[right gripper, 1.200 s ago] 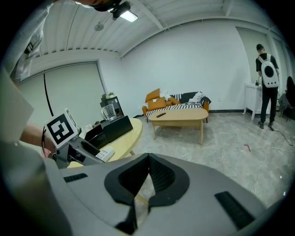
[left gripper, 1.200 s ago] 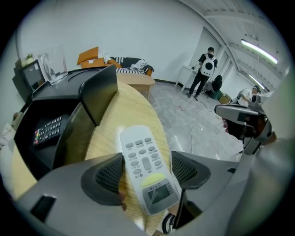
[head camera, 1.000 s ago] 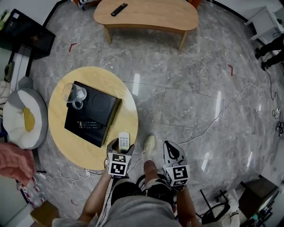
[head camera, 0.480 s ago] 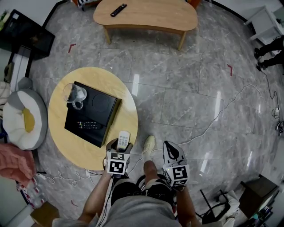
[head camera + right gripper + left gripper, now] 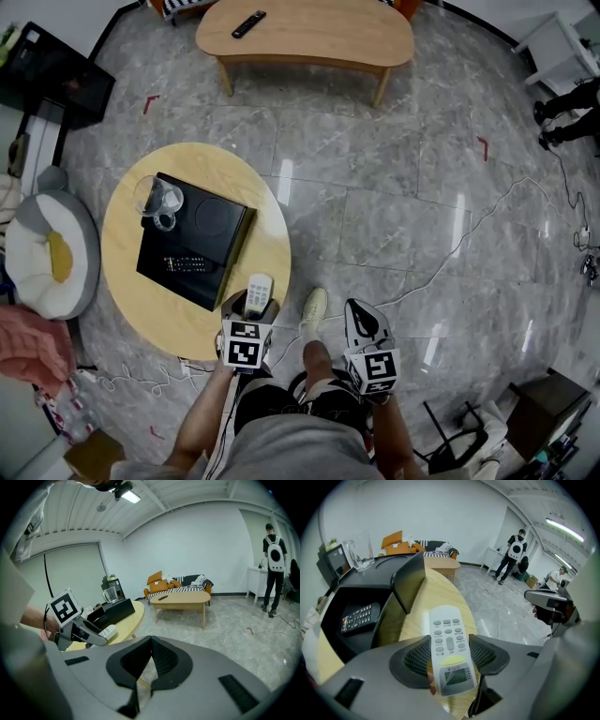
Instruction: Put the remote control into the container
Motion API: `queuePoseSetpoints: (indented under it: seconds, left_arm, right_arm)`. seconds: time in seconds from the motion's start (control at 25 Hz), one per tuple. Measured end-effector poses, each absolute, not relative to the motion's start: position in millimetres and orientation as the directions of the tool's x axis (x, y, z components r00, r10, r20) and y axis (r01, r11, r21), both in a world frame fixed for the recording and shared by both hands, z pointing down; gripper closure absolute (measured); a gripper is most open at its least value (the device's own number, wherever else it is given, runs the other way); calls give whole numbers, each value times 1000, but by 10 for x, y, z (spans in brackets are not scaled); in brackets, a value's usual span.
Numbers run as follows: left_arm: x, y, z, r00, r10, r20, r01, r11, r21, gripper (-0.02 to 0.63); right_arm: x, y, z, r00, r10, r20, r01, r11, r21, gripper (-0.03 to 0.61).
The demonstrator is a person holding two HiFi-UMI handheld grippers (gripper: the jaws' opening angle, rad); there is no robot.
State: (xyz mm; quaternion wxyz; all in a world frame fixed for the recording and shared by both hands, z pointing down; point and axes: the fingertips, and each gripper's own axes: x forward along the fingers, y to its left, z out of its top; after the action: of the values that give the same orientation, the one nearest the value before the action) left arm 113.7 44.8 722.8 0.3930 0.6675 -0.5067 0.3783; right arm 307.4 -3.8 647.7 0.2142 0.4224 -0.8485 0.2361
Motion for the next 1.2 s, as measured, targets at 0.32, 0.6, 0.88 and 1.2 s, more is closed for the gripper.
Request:
queuePoseSetpoints:
  seconds: [0.32,0.6,0.88,1.2]
  left_arm:
    - [1148,271,6855,225,-467,855,-968,-205,143,351]
    - [1078,186,6504,226,-518,825,-967,-219,128,351]
    - [861,173,6153,218,-553,804,-967,-233,101,351]
    - [574,141,5789,201,-606,769,-973,-213,87,351]
  right_arm:
    - [3006,-45,6405,-558,-622,549,-813,541,-213,571]
    - [2925,-107,6183,-559,-646,519,-814,547,-196,571]
    - [2711,-150,5879,-563,-677,474,-815,549,-183,571]
    - [2431,-116,5637,-571,-695,438,-812,557,-176,571]
